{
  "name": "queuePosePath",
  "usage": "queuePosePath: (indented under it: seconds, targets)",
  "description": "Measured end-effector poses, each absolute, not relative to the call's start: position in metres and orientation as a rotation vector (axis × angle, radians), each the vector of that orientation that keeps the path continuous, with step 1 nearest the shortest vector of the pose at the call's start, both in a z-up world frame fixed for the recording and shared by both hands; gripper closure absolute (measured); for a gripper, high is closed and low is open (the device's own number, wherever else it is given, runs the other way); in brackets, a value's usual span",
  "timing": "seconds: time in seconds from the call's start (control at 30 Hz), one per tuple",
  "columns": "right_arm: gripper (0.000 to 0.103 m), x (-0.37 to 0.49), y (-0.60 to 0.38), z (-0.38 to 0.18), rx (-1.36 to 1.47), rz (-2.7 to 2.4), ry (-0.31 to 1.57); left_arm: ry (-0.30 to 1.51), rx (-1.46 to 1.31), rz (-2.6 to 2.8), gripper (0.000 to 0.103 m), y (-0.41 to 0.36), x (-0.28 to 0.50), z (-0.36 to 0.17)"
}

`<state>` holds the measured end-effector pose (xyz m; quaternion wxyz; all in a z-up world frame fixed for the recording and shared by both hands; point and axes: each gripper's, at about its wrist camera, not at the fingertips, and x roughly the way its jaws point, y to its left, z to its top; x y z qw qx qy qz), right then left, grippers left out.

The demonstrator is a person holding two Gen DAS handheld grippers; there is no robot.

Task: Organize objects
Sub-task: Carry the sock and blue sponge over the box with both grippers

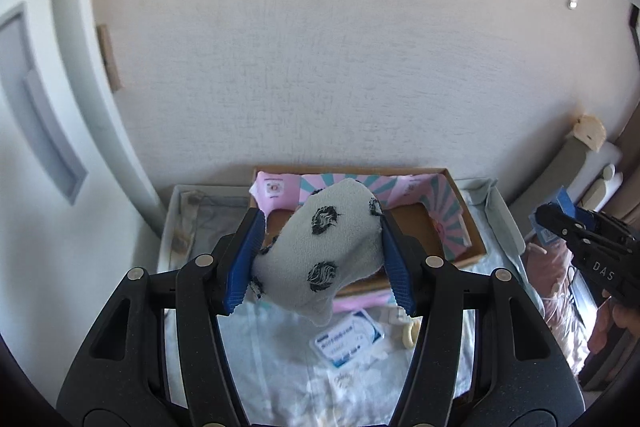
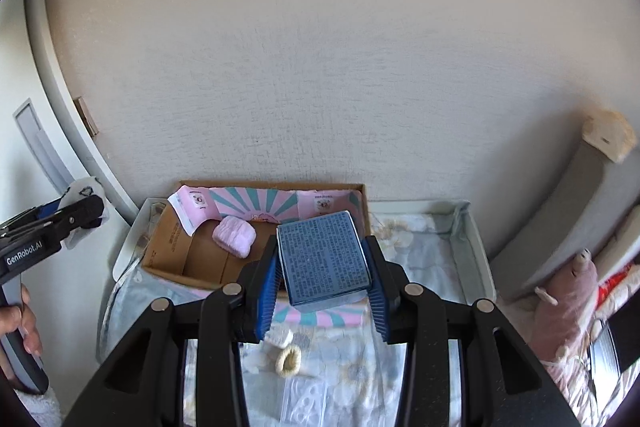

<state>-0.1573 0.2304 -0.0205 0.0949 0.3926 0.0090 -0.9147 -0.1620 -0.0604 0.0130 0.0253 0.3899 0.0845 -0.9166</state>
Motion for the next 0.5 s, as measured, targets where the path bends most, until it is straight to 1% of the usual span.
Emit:
queuePosePath:
  seconds: [0.17,0.5]
  targets:
    - [0.067,-0.209,0.216,-0.040,1.216,-2.626,0.081,0.296,1.308,-2.769,0.049,-0.068,-0.207,-0.013]
    - [0.067,-0.289,0.188,-0.101,1.380,-2.434,0.156,0.276,1.577,-2.622,0.049,-0.065,-0.270,-0.086]
